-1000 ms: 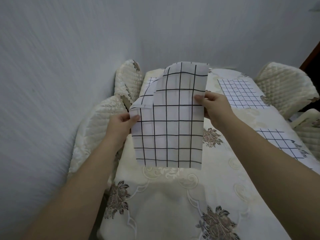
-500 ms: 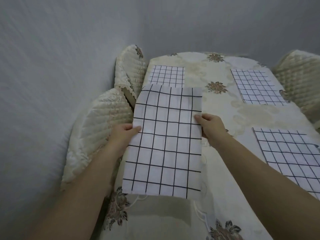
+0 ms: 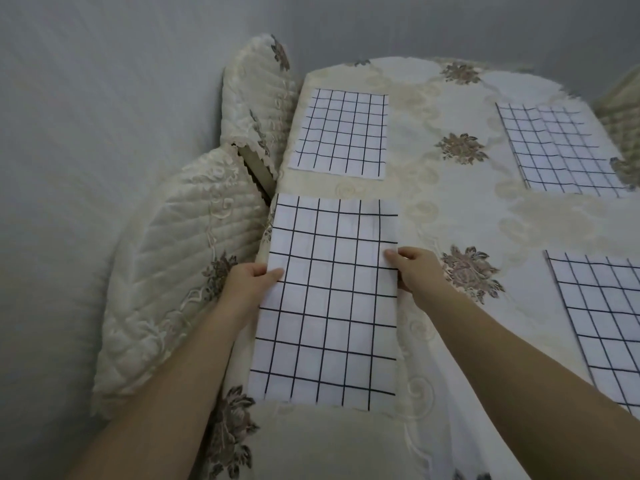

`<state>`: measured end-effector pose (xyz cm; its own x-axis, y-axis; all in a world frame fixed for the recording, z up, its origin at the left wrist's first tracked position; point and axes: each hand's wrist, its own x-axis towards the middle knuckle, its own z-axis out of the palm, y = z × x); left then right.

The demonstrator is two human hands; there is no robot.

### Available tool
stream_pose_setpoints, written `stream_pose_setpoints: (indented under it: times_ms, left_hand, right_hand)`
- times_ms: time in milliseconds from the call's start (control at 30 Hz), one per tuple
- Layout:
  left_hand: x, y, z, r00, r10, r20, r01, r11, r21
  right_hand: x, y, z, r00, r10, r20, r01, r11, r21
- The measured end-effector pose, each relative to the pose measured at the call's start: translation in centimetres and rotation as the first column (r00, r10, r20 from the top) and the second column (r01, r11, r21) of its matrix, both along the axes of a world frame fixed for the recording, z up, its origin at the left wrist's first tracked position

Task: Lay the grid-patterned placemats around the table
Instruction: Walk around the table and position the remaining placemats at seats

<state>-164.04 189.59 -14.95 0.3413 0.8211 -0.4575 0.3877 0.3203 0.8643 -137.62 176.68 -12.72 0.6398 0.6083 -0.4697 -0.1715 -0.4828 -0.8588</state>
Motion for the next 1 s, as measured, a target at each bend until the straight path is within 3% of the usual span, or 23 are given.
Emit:
stream_pose_setpoints:
  times_ms: [333,533,700,833,933,1000]
  left_hand:
    - [1.8,0.8,1.1,0.999,0.006,-0.051,-0.004,0.999,0.043]
    - [1.4,1.1,0.7,0.993,0.105,-0.052,-0.103,0.994,0.041]
    - [0.5,1.0,0.6,0.987,0.133,-0.091,-0.120,0.983,0.136]
    - [0.6,-0.6,1.1,0.985,0.051,-0.165,-0.010,0.970,0.242]
    - [0.1,-2.6,1.5,0.957,-0.072,-0.282,0.166,0.931,0.324]
    - [-0.4,-4.3,1.6,0.897,-0.205,-0.392,0.361,0.850,0.382]
  right_hand:
    - [0.1,2.9,-1.4,0.989,-0.007,0.148,0.026,0.992,-0.124]
    - [-0.2,3.5,-1.5,0.976,-0.006,0.216,0.041,0.986,-0.160]
    - [-0.8,1.9,-0.7,0.960,0.039,0.279,0.012,0.983,-0.181]
    - [-2.4,-0.5,-0.2,0.909,0.172,0.380,-0.091,0.971,-0.222]
    - [-4.2,-3.1,-0.3,0.765,0.389,0.513,-0.265,0.917,-0.299]
    - [-5.6,-5.3,-1.0,0.673,0.507,0.538,-0.355,0.860,-0.365]
